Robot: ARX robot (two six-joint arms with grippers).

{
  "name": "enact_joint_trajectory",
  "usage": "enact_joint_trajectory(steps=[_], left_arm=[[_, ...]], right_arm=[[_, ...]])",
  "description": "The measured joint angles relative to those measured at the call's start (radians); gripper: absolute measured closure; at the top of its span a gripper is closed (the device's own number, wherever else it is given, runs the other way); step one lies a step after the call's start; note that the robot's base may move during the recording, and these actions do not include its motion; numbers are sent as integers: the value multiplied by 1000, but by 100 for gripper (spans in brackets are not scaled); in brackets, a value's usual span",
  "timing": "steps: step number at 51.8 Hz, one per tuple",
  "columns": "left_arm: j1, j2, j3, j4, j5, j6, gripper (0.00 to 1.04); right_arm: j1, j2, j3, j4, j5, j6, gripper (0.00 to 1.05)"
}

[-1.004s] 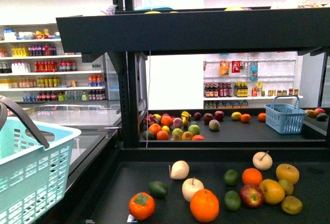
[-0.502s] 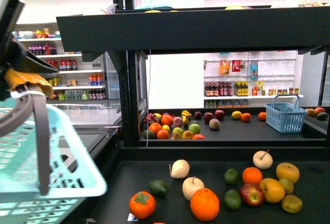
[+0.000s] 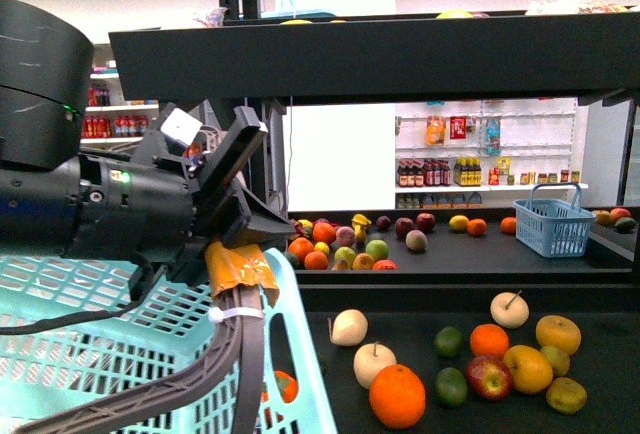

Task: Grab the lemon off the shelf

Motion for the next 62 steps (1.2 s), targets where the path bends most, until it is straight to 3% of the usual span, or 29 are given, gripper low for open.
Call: enact_joint_trajectory(steps=[13, 29, 34, 37, 40, 46, 49, 62], left_arm=[[-76, 76, 94, 21, 34, 36, 98], [-100, 117, 105, 41, 17, 32, 98], [-101, 118, 105, 41, 18, 34, 98], [-101, 118, 106, 41, 18, 33, 98], [-103, 118, 106, 41, 18, 34, 98], [-103, 118, 106, 41, 19, 33, 98], [-103, 118, 106, 41, 18, 33, 98], [-103, 119, 106, 41, 17, 35, 98]], right_arm=[[0, 0, 0, 0, 0, 0, 8], [1, 1, 0, -1, 9, -2, 8], [75, 132, 39, -52, 302, -20, 8], [49, 289, 70, 19, 357, -22, 8], [-2, 435, 112, 97, 304, -19, 8], [-154, 926, 332, 356, 52, -26, 8], [-185, 1126, 450, 395, -26, -35, 8], [-210, 1819, 926, 308, -129, -56, 8]])
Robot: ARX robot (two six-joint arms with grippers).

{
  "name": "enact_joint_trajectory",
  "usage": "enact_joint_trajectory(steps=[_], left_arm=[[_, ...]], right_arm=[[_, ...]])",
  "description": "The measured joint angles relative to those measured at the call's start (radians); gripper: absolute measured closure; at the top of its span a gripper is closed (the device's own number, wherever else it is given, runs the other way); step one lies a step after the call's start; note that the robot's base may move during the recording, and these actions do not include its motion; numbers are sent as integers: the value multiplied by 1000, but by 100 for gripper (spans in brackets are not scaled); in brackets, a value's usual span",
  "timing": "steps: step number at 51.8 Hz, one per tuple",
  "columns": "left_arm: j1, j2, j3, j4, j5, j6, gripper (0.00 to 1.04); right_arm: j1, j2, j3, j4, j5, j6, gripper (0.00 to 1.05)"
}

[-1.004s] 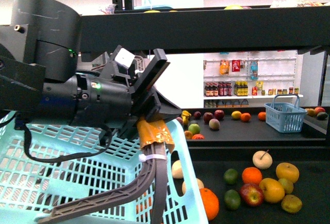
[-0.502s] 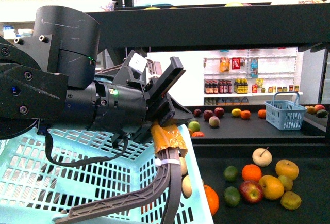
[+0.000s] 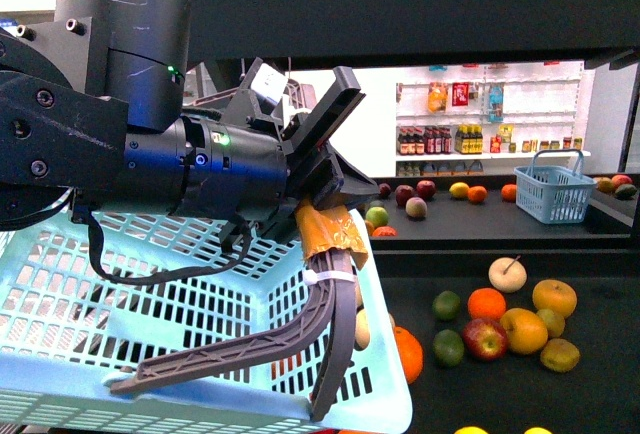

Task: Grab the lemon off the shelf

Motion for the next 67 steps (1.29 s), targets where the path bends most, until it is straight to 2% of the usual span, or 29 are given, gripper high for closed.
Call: enact_joint_trajectory(steps=[10, 23, 67], left_arm=[[0, 0, 0, 0, 1, -2, 98], [0, 0, 0, 0, 0, -2, 98], [0, 0, 0, 0, 0, -2, 98]], right_arm=[[34, 367, 307, -87, -13, -35, 8], [74, 629, 454, -111, 42, -84, 8], [109, 934, 771, -159, 108, -124, 8]])
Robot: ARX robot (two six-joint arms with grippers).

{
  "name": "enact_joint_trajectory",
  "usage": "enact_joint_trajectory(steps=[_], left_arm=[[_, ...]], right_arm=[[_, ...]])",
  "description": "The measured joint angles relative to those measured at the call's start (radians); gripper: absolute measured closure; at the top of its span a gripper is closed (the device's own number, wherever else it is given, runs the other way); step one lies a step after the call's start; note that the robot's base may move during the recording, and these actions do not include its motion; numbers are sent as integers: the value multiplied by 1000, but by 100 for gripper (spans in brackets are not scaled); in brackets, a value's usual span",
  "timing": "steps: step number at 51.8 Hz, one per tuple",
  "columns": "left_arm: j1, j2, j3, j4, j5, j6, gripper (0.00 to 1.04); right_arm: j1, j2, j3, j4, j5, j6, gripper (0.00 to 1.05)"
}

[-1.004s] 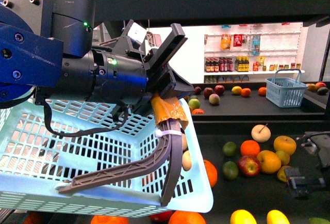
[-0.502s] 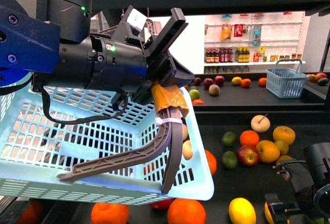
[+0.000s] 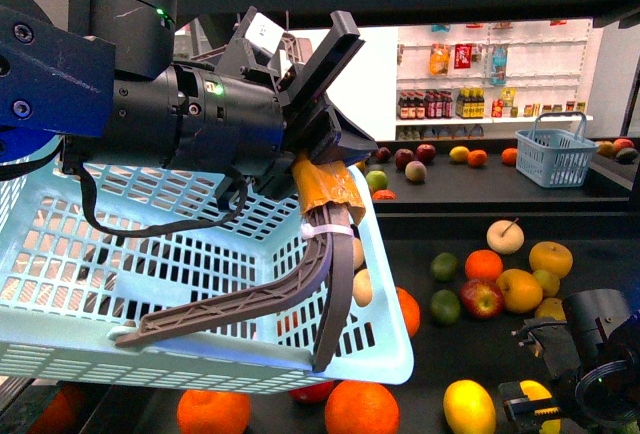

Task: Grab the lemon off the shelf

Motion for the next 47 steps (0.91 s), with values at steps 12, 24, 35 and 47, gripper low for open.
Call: enact_joint_trajectory(steps=[12, 24, 35, 47], left_arm=[[0, 0, 0, 0, 0, 0, 98], [0, 0, 0, 0, 0, 0, 98], [0, 0, 0, 0, 0, 0, 98], [0, 0, 0, 0, 0, 0, 98]], right_arm=[[11, 45, 53, -1, 16, 0, 8], [29, 77, 83, 2, 31, 2, 27], [31, 77, 83, -1, 31, 4, 51], [16, -24, -26, 34, 32, -1, 52]])
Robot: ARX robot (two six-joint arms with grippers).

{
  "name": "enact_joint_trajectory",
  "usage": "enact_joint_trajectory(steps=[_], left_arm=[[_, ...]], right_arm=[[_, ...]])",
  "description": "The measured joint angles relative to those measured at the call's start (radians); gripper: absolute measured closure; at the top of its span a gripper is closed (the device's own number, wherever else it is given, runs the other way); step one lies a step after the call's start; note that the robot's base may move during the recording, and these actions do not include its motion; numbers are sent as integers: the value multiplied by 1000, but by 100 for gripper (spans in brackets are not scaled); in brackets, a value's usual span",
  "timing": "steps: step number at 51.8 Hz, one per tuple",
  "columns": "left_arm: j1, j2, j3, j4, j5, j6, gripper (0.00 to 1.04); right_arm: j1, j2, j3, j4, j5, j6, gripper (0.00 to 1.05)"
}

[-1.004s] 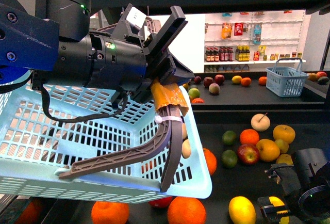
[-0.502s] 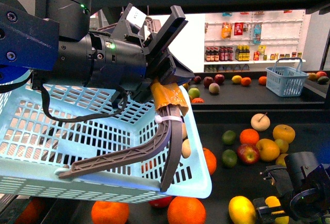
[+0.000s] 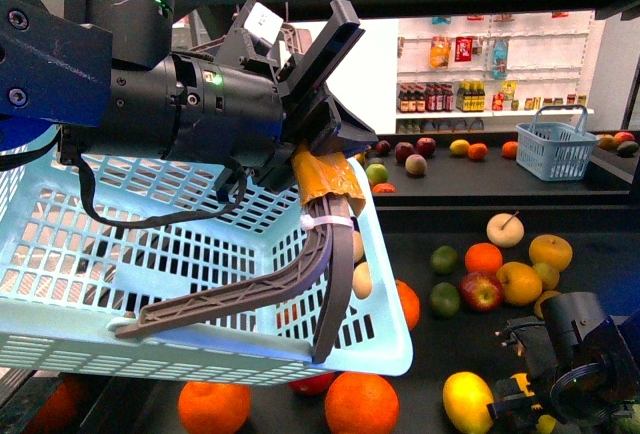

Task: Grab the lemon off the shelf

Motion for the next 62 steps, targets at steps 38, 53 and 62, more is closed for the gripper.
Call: enact_joint_trajectory(steps=[38, 53, 62], left_arm=[[0, 0, 0, 0, 0, 0, 98], [0, 0, 0, 0, 0, 0, 98], [0, 0, 0, 0, 0, 0, 98]], right_arm=[[152, -1028, -554, 18, -289, 247, 52], [317, -1030, -563, 8, -265, 331, 52], [362, -1006, -563, 9, -262, 360, 52]])
